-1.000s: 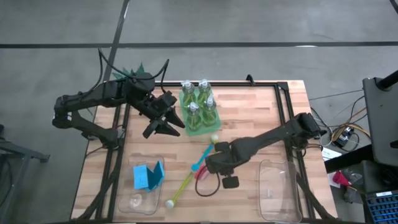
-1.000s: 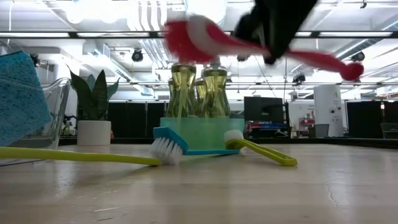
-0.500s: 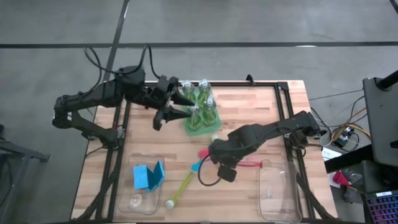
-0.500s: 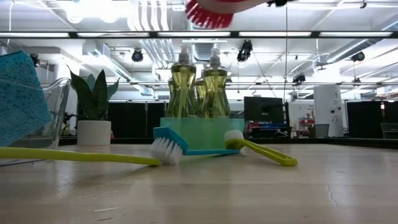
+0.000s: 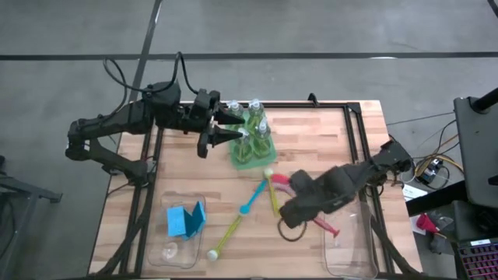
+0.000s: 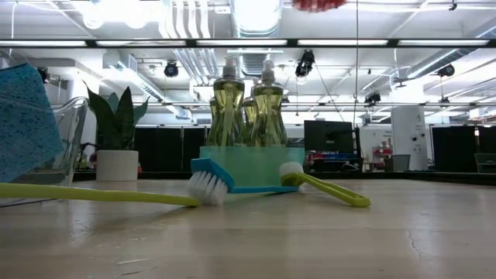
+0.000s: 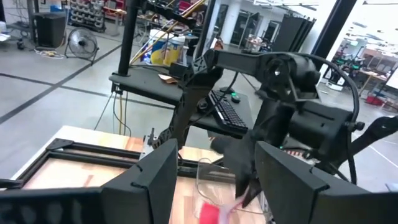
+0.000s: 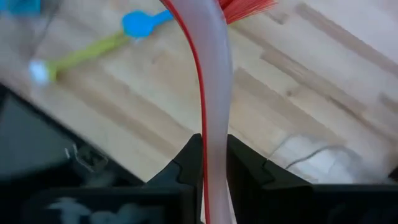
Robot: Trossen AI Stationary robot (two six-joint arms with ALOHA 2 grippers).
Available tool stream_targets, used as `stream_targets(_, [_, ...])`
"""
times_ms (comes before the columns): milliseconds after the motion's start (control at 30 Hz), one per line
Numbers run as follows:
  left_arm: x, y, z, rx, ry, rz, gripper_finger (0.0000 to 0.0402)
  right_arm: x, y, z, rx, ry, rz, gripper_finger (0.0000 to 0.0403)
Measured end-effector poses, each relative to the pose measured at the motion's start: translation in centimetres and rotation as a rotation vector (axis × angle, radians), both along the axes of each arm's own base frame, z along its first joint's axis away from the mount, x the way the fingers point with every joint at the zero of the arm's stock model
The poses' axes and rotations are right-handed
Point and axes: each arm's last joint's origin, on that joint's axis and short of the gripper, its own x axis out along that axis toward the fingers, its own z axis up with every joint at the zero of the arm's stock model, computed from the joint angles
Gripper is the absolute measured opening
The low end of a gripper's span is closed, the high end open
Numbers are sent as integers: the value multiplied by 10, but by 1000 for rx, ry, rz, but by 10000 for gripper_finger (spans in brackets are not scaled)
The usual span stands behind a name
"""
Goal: Pick & Place Kitchen Sink Supplies
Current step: Put the red dish brush into the right transparent bin
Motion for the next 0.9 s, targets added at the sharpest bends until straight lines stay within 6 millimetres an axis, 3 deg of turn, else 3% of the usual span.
stream_targets(133, [0, 0, 0, 25, -2, -1, 206, -15, 18, 0, 5, -29, -151, 51])
stream_targets(267, [0, 0, 0, 30, -6, 0, 206, -29, 39, -7, 14, -15, -186, 50])
stream_targets(633, [0, 0, 0, 27, -5, -5, 206, -87, 96, -54, -5, 144, -352, 48])
stream_targets(900, [0, 0, 0, 12, -3, -4, 206, -113, 108, -79, -67, 255, -300, 43])
